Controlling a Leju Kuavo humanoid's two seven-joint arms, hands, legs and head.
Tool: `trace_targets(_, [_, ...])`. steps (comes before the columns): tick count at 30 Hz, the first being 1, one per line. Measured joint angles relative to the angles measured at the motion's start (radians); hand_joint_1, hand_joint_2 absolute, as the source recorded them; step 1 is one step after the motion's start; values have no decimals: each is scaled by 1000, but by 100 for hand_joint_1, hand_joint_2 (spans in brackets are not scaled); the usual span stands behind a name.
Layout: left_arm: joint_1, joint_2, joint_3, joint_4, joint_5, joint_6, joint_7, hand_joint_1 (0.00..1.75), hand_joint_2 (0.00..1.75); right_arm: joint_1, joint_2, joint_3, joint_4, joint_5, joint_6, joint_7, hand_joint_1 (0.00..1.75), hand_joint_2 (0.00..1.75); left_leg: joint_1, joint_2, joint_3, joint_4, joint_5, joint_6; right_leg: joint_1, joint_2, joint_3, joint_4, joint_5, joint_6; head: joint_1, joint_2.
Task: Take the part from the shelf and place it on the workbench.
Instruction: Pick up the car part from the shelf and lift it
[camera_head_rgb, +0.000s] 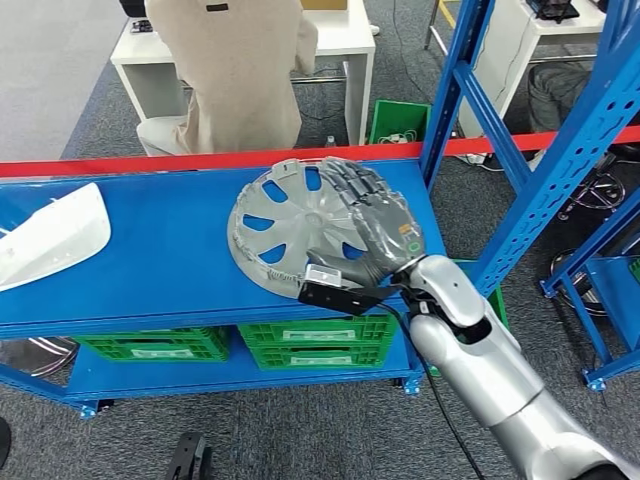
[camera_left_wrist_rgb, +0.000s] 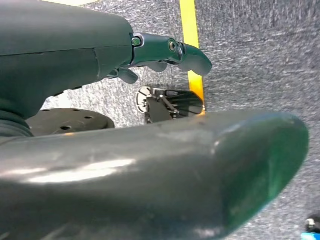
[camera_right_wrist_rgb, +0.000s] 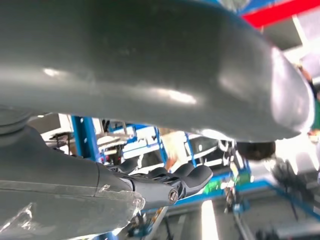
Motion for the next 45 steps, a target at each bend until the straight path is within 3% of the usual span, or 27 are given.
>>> trace_targets(8, [3, 0, -22, 0, -23, -2, 20, 0, 0, -54, 86, 86, 192, 12, 47, -19, 0, 0, 0, 0, -1, 0, 0, 0, 0, 0, 0, 0, 0, 0, 0, 0])
trace_targets(19, [3, -2, -32, 0, -33, 0, 25, 0, 0, -48, 204, 155, 369, -7, 53, -21, 0, 0, 0, 0, -1, 0, 0, 0, 0, 0, -1, 0, 0, 0, 0, 0])
trace_targets(27, [3, -2, -40, 0, -31, 3, 25, 0, 0, -14, 238, 205, 502, 9, 59, -13, 0, 0, 0, 0, -1, 0, 0, 0, 0, 0, -1, 0, 0, 0, 0, 0])
trace_targets(31, [5, -1, -40, 0, -29, 5, 25, 0, 0, -14, 241, 226, 557, 20, 62, 5, 0, 175, 0, 0, -1, 0, 0, 0, 0, 0, -1, 0, 0, 0, 0, 0])
trace_targets(45, [6, 0, -40, 0, -17, 4, 15, 0, 0, -31, 241, 240, 593, 41, 5, 47, 0, 175, 0, 0, -1, 0, 0, 0, 0, 0, -2, 0, 0, 0, 0, 0])
